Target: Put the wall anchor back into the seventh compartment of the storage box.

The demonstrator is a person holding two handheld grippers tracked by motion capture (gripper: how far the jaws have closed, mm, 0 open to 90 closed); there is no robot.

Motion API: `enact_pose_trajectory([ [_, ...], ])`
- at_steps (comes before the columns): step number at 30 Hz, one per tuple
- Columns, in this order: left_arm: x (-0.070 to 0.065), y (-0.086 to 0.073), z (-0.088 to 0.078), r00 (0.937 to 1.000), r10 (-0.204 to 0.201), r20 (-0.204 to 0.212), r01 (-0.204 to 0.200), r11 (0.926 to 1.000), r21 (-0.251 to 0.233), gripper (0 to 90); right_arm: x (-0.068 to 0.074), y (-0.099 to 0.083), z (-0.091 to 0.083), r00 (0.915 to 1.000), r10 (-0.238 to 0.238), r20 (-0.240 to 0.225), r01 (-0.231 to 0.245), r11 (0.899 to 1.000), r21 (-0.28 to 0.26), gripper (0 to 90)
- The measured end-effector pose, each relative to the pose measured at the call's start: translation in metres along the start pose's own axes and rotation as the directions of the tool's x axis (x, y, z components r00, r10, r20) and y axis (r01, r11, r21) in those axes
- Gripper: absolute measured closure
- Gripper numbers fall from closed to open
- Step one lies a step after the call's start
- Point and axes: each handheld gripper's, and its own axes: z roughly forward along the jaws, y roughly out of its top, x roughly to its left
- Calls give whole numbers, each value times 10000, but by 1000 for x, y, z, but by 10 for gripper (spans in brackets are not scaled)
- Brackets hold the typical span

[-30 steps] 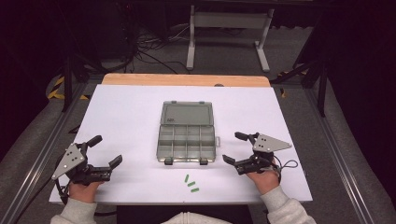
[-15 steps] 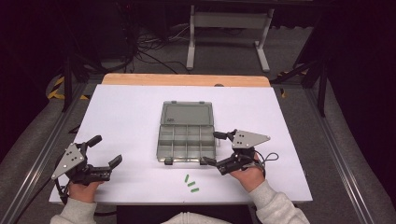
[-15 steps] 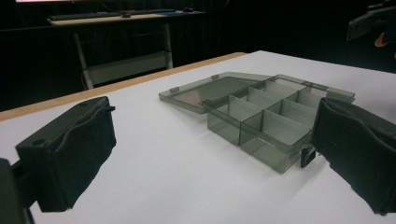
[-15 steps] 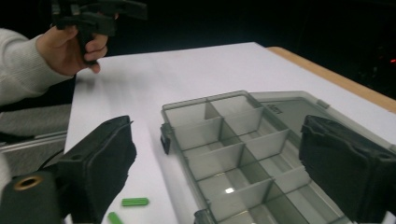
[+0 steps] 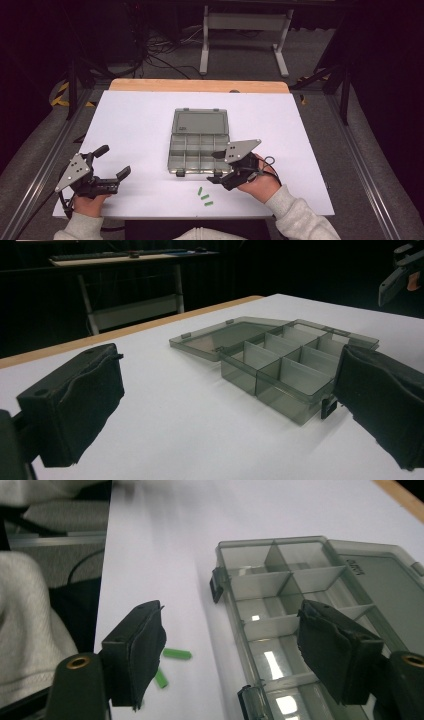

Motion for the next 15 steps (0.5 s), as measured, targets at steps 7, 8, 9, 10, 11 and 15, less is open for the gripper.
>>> enact_pose_trajectory([
  [7, 0, 0, 0, 10000, -6, 2, 6, 10000, 53, 6, 2, 16, 11, 9971, -593, -475, 650, 9895, 1289, 281],
  [8, 0, -1, 0, 10000, -48, 18, 48, 10000, 42, 6, 2, 18, 13, 9963, -636, -582, 715, 9868, 1456, 282],
  [9, 0, -1, 0, 10000, -45, 18, 45, 10000, 46, 6, 2, 20, 14, 9954, -674, -675, 779, 9828, 1677, 283],
  [10, 0, -1, 0, 10000, -45, 24, 45, 10000, 49, 6, 2, 21, 16, 9952, -699, -686, 813, 9803, 1798, 285],
  [11, 0, -1, 0, 10000, -62, 10, 62, 10000, 40, 6, 3, 24, 19, 9934, -766, -848, 931, 9729, 2117, 290],
  [15, 0, -1, -1, 10000, -78, 1, 78, 10000, 48, 6, 3, 28, 27, 9890, -756, -1269, 1085, 9549, 2765, 309],
])
